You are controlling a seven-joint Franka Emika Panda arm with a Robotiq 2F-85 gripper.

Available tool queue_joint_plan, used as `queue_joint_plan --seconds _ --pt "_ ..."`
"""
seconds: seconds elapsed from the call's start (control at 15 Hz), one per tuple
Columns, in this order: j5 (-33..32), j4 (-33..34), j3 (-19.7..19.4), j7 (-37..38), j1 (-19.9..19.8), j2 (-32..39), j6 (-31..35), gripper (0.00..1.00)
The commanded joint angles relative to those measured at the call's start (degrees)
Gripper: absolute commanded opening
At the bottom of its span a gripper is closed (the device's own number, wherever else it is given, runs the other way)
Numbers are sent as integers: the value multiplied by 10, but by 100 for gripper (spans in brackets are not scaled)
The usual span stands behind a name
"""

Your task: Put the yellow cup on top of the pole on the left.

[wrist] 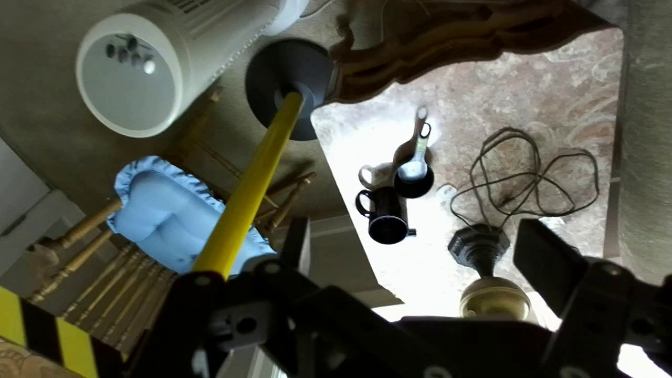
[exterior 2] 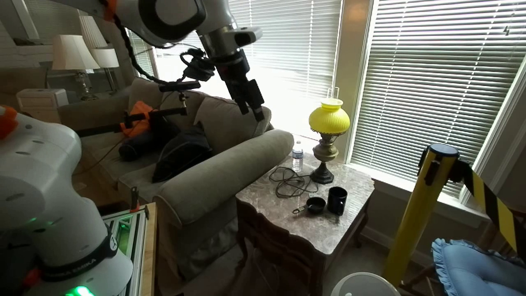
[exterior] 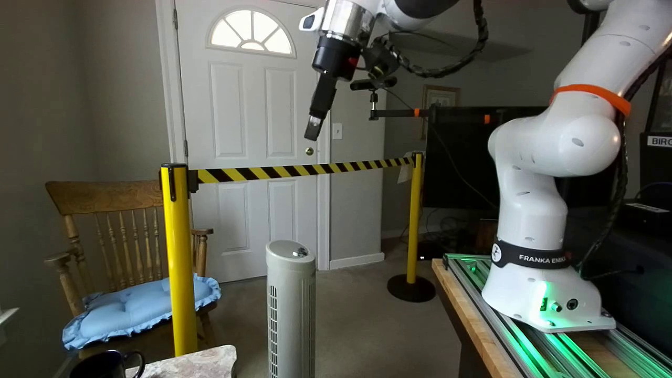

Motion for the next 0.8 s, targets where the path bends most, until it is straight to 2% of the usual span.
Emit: queue_joint_plan --seconds 0.0,0.07,0.27,0.6,0.73 --pt "7 31 30 45 6 140 110 100" --pt "-1 37 35 54 0 176 143 100" --pt "21 68 20 42 7 273 179 100" --pt "89 139 8 -8 16 408 177 100" --pt "94 171 10 -10 11 454 171 100"
